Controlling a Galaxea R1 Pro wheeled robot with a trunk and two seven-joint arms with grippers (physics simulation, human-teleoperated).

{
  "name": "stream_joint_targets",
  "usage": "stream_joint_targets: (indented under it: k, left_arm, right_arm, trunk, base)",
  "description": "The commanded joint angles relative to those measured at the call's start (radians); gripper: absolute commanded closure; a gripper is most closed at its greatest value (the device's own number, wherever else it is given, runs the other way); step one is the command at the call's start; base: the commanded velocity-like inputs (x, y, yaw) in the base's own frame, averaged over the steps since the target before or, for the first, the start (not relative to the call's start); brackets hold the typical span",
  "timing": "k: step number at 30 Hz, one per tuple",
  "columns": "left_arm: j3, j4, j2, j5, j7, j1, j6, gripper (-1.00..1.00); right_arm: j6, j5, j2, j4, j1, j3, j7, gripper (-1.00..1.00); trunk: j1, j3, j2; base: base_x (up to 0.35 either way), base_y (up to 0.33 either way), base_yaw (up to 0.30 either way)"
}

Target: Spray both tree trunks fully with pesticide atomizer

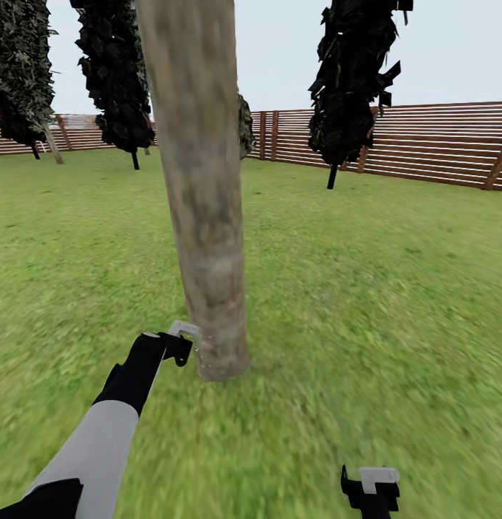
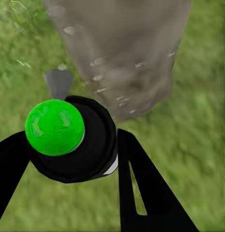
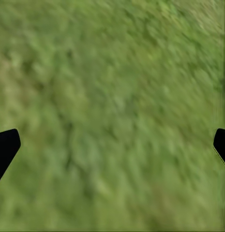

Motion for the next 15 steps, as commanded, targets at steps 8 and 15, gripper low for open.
stream_joint_targets:
  k: [8,15]
  left_arm:
    - [0.004,0.000,0.000,0.004,0.000,-0.001,-0.001,1.00]
    - [0.009,0.000,0.000,0.005,0.001,-0.001,-0.001,1.00]
  right_arm:
    - [0.000,0.000,0.000,0.000,0.000,0.000,0.000,-1.00]
    - [0.000,0.000,0.000,0.000,0.000,0.001,0.000,-1.00]
  trunk:
    - [0.000,0.000,0.000]
    - [0.000,0.000,0.000]
  base:
    - [-0.096,-0.269,0.001]
    - [-0.005,-0.267,0.206]
